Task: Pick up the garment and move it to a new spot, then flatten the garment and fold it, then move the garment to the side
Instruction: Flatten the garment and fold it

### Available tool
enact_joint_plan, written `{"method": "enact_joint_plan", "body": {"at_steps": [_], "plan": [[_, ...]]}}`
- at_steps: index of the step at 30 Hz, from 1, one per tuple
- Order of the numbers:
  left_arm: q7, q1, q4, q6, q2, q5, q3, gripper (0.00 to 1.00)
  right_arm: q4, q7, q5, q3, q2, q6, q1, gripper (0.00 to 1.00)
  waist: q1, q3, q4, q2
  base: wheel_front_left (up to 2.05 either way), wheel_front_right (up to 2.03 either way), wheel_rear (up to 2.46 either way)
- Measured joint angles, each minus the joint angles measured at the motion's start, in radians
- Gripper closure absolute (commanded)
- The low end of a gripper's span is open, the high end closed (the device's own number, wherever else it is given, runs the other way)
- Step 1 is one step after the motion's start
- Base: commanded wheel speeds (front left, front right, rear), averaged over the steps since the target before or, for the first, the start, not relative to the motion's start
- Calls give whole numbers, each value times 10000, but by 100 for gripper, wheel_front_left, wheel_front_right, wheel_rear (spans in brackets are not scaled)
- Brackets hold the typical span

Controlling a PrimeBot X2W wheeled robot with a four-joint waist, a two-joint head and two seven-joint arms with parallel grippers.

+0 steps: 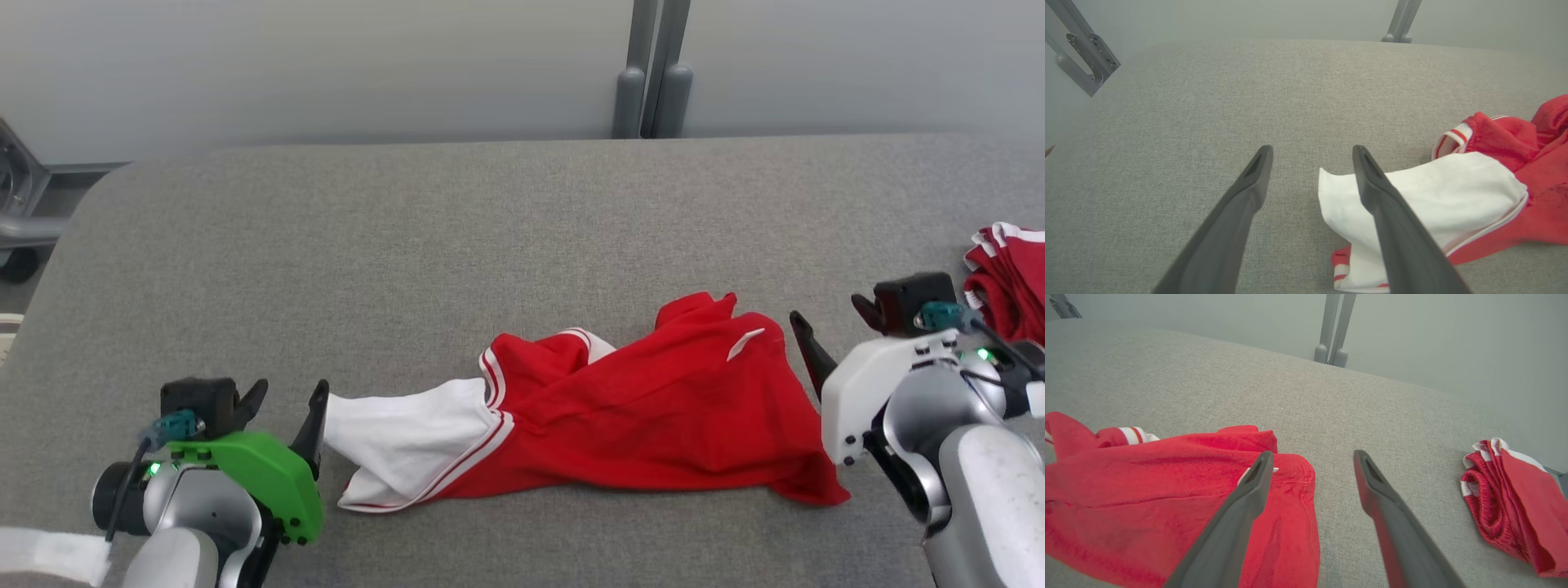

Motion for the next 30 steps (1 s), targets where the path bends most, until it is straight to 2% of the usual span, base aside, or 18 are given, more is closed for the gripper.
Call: {"method": "enact_joint_plan", "body": {"at_steps": [6, 13, 18, 25, 26, 27, 28, 30], "plan": [[1816, -889, 257, -54, 305, -207, -245, 0, -10, 1051, 558, 802, -895, 0, -1260, 0, 0, 688, -52, 0, 0, 0, 0], [2972, -1343, 82, -109, 424, -453, -401, 0, 0, 1296, 811, 1095, -1636, 0, -2029, 0, 0, 1386, -60, 0, 0, 0, 0], [3461, -1364, -295, 155, 412, -623, -364, 0, 8, 1325, 865, 1103, -1914, 0, -2265, 0, 0, 1813, -18, 0, 0, 0, 0], [4084, -1166, -888, 502, 280, -959, -293, 0, 159, 1300, 1024, 1116, -1981, 0, -2330, 0, 0, 2016, 109, 0, 0, 0, 0], [4186, -1095, -965, 583, 290, -959, -290, 6, 196, 1294, 1037, 1116, -1988, 0, -2328, 0, 0, 2019, 127, 0, 0, 0, 0], [4289, -1019, -1037, 614, 303, -961, -293, 18, 236, 1290, 1037, 1116, -2002, 0, -2326, 0, 0, 2018, 142, 0, 0, 0, 0], [4387, -950, -1106, 631, 301, -995, -314, 53, 280, 1289, 1037, 1118, -2011, 0, -2322, 0, 0, 2013, 156, 0, 0, 0, 0], [4445, -865, -1287, 633, 291, -1049, -374, 100, 355, 1231, 1037, 1124, -2011, 0, -2308, 0, 0, 2008, 178, 0, 0, 0, 0]]}}
